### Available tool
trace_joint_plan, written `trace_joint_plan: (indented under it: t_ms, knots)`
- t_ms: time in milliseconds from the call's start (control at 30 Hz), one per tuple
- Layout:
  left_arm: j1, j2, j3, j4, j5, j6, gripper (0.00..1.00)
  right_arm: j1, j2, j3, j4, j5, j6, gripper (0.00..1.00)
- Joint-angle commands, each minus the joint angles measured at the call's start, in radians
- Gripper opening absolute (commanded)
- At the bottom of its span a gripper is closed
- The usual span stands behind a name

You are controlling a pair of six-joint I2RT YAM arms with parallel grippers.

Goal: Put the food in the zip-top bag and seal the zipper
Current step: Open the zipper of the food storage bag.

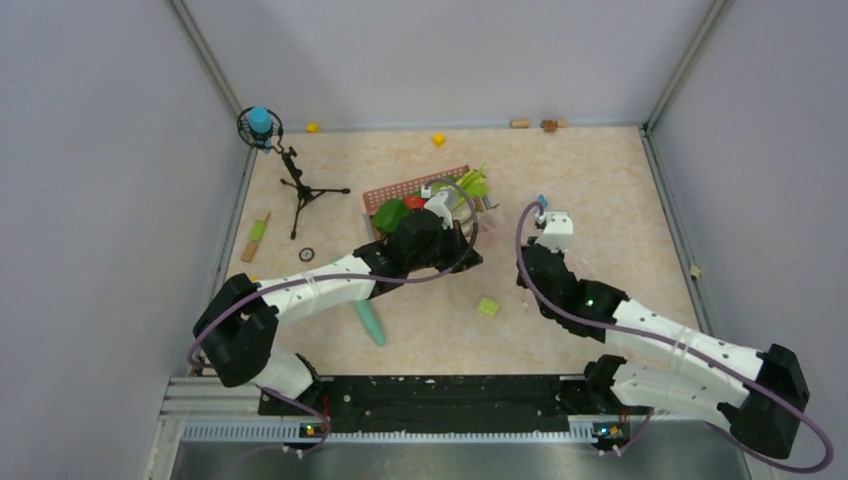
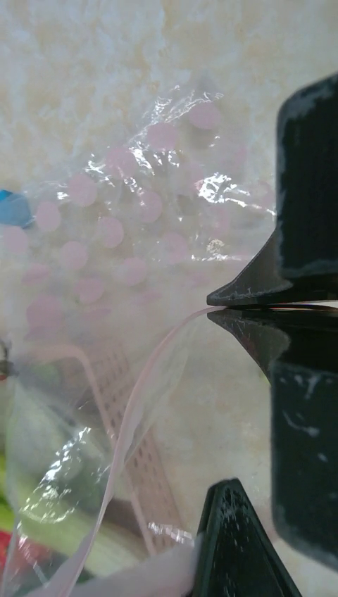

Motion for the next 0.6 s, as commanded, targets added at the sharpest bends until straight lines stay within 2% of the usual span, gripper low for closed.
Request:
trace_joint_plan:
  t_ms: [0,100,200,333,433,567]
  knots:
    - [-0.004,0.022,0.094,-0.009,-0.022,0.019,0.0,0.014,-0.106,0.128,-0.128,0.085,-0.02,0.0]
    - [-0.004,0.056,0.15,-0.043,-0.029,0.028,0.0,0.014,-0.139,0.226,-0.271,0.177,-0.032,0.0]
    - [-0.004,0.092,0.193,-0.06,-0.033,0.036,0.0,0.015,-0.153,0.347,-0.395,0.207,-0.076,0.0]
    - [-0.004,0.129,0.222,-0.083,-0.053,0.047,0.0,0.014,-0.186,0.467,-0.588,0.295,-0.012,0.0]
    - [-0.004,0.14,0.228,-0.13,-0.086,0.062,0.0,0.014,-0.208,0.494,-0.663,0.337,0.032,0.0]
    - [-0.004,0.144,0.231,-0.193,-0.118,0.101,0.0,0.014,-0.238,0.471,-0.668,0.357,0.036,0.0]
